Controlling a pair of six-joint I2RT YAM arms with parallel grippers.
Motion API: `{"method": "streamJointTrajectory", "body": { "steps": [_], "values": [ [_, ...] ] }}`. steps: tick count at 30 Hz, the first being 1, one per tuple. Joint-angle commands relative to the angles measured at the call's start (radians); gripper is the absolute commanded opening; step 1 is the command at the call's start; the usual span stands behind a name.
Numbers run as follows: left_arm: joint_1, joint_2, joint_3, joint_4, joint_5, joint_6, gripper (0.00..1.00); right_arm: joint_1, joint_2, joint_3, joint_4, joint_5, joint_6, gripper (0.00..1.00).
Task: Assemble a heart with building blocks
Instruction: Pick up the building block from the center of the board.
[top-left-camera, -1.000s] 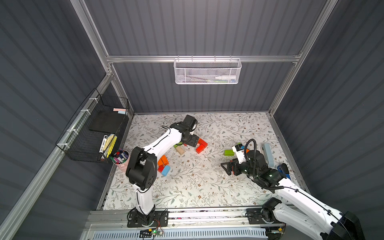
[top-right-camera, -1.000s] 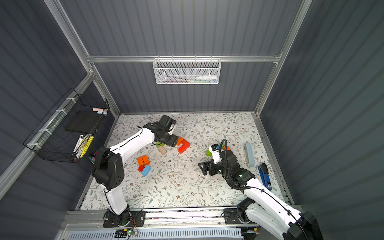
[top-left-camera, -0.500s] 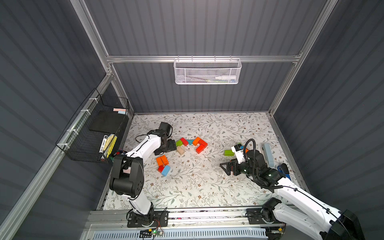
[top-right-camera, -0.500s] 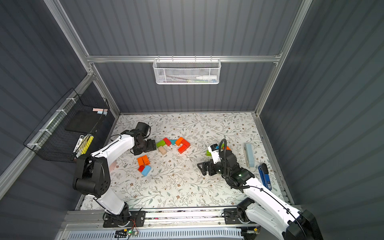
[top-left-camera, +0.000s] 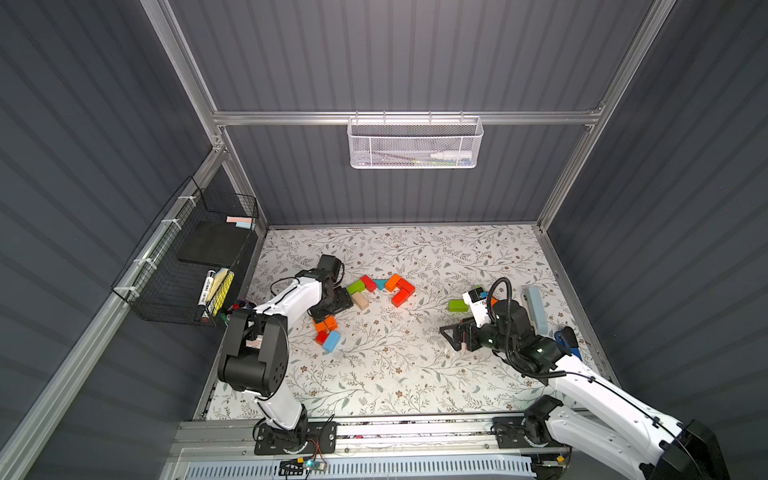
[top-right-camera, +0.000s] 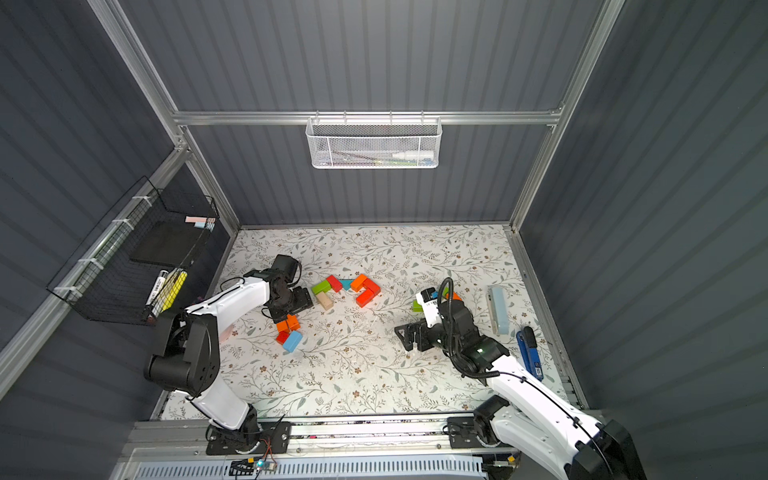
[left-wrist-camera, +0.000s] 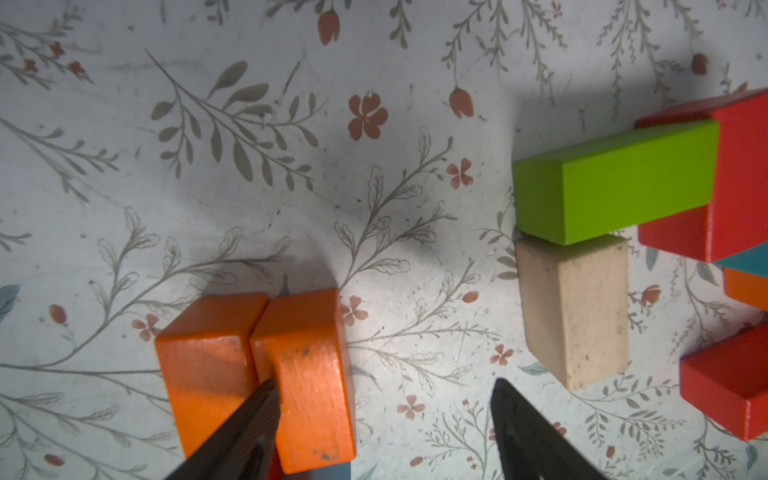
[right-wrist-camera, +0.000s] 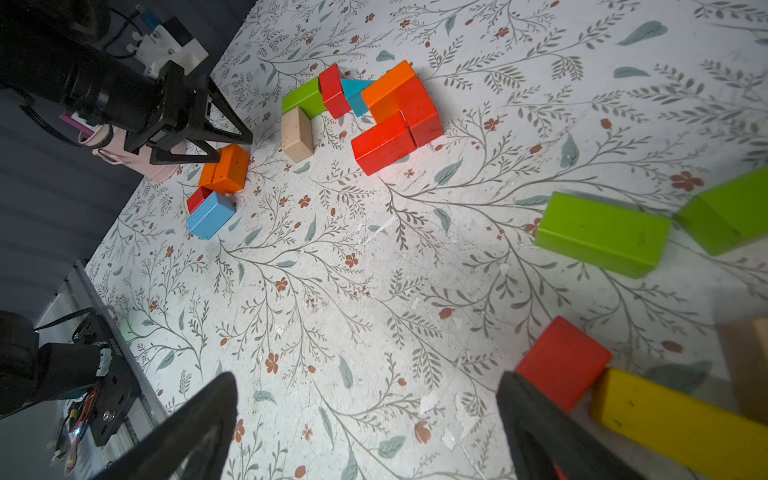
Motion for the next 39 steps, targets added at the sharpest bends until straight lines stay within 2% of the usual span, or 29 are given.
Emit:
{"method": "streamJointTrajectory", "body": {
  "steps": [1, 24, 26, 34, 39],
  "values": [
    [0.000, -0.022, -0.018, -0.005, 0.013, -0.026, 0.81, -0.003, 0.001, 0.002, 0.010, 0.004, 0.009, 0.99],
    [0.000, -0.046, -0.048, -0.032, -0.017, -0.002, 0.77, -0.003, 0.006, -0.009, 0.021, 0.001, 0.019, 0.99],
    [0.000, -0.036, -0.048, -0.018, -0.008, -0.001, 0.70, -0.002, 0.005, -0.011, 0.021, 0.000, 0.019, 0.99],
    [0.000, 0.010, -0.031, -0.001, -0.017, -0.003, 0.52, -0.004, -0.014, -0.012, -0.002, 0.014, 0.012, 0.99],
    [0.000, 0.028, -0.040, 0.017, -0.031, -0.002, 0.46, -0.003, -0.023, -0.017, -0.004, 0.020, 0.015, 0.99]
  ]
}}
